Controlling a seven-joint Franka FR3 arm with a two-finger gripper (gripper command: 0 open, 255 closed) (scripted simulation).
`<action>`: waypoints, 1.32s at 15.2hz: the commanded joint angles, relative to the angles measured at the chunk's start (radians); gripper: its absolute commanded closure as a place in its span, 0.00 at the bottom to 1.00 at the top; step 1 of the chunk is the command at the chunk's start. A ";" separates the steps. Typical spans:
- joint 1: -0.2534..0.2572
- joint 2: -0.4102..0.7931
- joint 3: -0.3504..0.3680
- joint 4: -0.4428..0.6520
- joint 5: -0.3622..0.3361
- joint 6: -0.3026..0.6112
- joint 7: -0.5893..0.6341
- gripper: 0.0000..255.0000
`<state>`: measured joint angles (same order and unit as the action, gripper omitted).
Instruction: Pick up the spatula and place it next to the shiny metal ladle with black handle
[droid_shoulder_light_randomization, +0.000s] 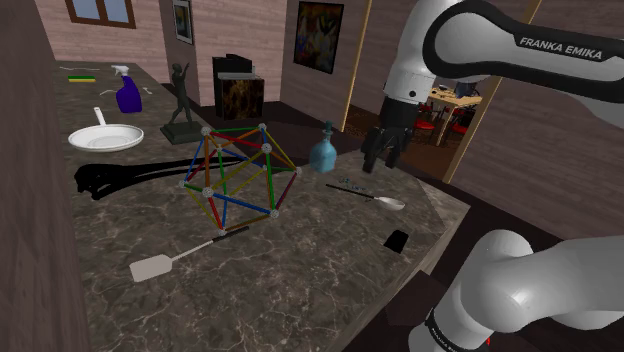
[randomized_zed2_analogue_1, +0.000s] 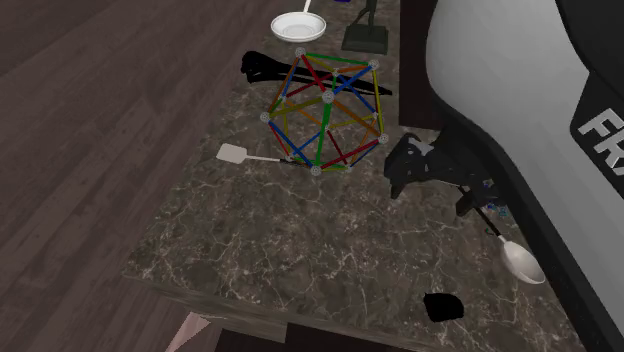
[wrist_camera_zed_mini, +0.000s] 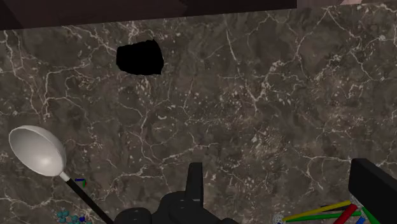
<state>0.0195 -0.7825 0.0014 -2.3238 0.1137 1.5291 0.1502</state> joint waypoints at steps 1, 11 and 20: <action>0.000 0.000 0.000 0.000 0.000 0.000 0.000 0.00; -0.045 0.043 0.321 -0.074 0.172 0.181 0.547 0.00; -0.164 0.291 0.632 0.040 0.202 0.369 1.048 0.00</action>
<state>-0.1248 -0.5335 0.5911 -2.3124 0.3218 1.8778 1.1258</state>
